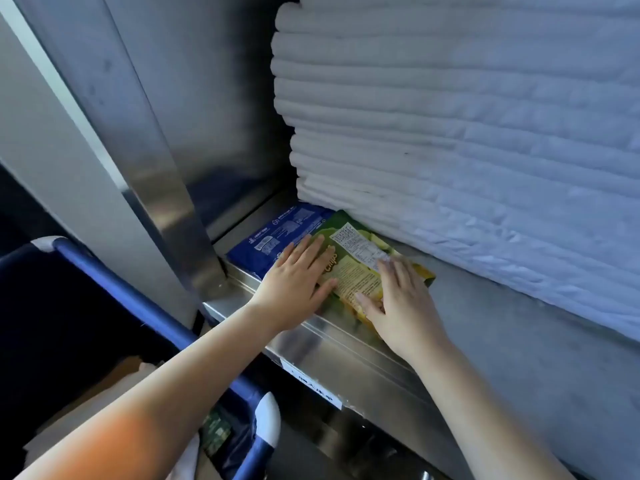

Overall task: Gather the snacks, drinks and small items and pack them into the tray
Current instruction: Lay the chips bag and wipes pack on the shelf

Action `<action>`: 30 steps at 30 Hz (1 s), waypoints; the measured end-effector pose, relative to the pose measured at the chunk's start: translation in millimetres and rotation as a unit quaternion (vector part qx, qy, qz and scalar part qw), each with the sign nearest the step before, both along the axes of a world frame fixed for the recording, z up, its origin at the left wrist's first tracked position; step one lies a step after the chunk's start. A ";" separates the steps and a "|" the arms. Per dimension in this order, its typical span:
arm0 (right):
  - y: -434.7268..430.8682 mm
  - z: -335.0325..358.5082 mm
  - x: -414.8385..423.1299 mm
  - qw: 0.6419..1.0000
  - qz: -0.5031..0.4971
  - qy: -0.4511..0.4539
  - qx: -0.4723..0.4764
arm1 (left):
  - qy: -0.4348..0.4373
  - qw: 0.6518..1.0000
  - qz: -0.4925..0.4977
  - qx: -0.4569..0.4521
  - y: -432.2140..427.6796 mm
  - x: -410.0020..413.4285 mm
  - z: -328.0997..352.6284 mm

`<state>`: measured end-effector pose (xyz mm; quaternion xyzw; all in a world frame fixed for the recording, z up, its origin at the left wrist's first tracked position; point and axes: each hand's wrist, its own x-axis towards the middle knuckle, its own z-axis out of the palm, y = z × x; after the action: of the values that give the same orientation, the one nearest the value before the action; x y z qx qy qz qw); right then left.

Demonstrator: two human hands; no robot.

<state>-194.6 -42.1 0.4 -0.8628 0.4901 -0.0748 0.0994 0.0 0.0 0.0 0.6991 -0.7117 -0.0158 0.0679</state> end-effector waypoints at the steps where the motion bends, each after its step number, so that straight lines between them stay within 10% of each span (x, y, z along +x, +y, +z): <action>1: -1.8 -1.1 1.4 1.000 -0.002 0.000 -0.005 | -0.009 1.000 -0.007 0.002 -1.4 1.6 -0.7; 30: 45.5 -7.4 -48.5 0.978 0.046 -0.135 -0.151 | -0.027 0.993 -0.113 -0.014 20.4 -20.0 -21.2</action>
<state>-243.1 3.4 -7.0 -0.8713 0.4153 -0.2588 0.0366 -20.0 20.4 -21.2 0.6129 -0.7881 0.0053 0.0566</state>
